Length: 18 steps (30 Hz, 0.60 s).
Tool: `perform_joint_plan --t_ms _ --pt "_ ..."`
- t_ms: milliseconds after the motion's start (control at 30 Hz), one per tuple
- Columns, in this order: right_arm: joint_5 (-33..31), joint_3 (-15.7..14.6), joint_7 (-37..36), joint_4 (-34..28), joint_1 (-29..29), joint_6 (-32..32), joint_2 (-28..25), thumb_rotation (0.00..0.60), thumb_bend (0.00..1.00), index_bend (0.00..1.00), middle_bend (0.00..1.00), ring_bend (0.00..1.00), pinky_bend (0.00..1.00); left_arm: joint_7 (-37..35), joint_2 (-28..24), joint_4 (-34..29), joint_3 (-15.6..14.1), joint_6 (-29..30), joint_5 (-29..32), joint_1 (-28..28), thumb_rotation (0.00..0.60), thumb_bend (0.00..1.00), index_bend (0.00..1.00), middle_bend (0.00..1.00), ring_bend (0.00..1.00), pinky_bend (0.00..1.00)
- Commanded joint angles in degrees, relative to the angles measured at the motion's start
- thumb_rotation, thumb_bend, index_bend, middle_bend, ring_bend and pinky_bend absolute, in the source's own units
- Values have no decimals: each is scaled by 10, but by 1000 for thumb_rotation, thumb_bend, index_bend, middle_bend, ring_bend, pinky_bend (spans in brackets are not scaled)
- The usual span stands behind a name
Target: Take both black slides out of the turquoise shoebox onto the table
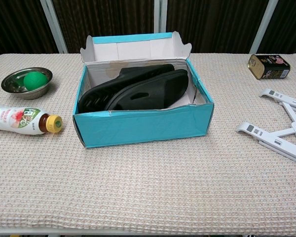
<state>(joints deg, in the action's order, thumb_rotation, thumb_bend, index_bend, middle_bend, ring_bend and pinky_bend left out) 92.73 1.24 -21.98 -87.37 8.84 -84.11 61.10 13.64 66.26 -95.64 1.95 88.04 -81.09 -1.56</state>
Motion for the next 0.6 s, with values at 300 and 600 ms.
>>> perform_joint_plan --t_ms 300,600 --pt "10 1 4 -5 15 15 -3 600 171 0 77 0 0 -7 -2 -5 2 -5 1 5 600 0 175 135 0 107" --pt "65 23 24 -52 129 125 -33 600 171 0 85 0 0 -29 -2 -4 -2 1 -5 0 600 0 175 135 0 107"
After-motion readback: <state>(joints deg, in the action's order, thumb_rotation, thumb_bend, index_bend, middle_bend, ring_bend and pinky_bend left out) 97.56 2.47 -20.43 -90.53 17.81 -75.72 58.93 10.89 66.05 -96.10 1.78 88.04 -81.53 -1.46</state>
